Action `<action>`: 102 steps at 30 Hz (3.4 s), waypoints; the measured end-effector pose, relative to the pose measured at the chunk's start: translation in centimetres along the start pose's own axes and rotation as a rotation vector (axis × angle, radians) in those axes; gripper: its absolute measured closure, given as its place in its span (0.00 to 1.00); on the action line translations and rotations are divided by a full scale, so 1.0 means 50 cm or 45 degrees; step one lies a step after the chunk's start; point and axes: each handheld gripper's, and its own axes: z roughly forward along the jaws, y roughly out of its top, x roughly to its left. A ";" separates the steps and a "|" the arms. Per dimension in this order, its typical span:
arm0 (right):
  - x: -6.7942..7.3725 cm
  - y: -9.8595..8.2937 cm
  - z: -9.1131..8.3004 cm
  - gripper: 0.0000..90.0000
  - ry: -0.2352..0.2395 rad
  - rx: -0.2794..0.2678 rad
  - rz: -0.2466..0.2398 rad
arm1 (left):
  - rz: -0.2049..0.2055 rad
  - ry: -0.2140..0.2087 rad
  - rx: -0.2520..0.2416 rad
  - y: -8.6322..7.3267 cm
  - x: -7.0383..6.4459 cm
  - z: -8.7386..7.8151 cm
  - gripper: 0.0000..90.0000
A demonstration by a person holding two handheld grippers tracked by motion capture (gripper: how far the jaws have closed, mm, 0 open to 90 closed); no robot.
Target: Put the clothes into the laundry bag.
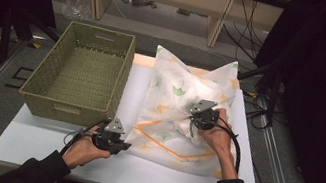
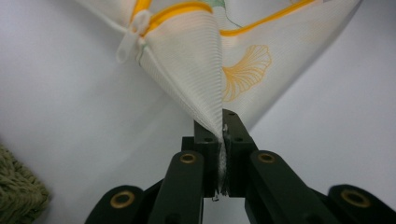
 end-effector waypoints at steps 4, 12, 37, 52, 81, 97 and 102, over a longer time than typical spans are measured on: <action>0.007 0.001 -0.041 1.00 0.029 -0.050 -0.046 | -0.018 -0.016 -0.002 -0.002 0.000 0.000 0.94; 0.030 -0.010 -0.113 1.00 0.049 -0.085 -0.038 | -0.007 0.010 -0.012 0.000 -0.001 -0.012 0.89; 0.054 -0.025 -0.146 1.00 0.087 -0.084 -0.056 | -0.004 -0.058 -0.067 0.177 -0.113 0.147 0.49; 0.061 -0.046 -0.135 1.00 0.136 -0.067 -0.043 | -0.011 0.124 -0.040 0.239 -0.070 0.309 0.96; 0.067 -0.063 -0.098 1.00 0.215 0.037 -0.051 | -0.034 0.005 -0.063 0.165 -0.067 0.105 0.59; 0.108 -0.088 -0.055 1.00 0.302 0.152 -0.051 | -0.133 0.105 -0.075 0.030 -0.019 -0.027 0.48; 0.107 -0.093 -0.055 0.93 0.276 0.129 -0.030 | -0.133 0.126 -0.073 0.020 -0.013 -0.031 0.43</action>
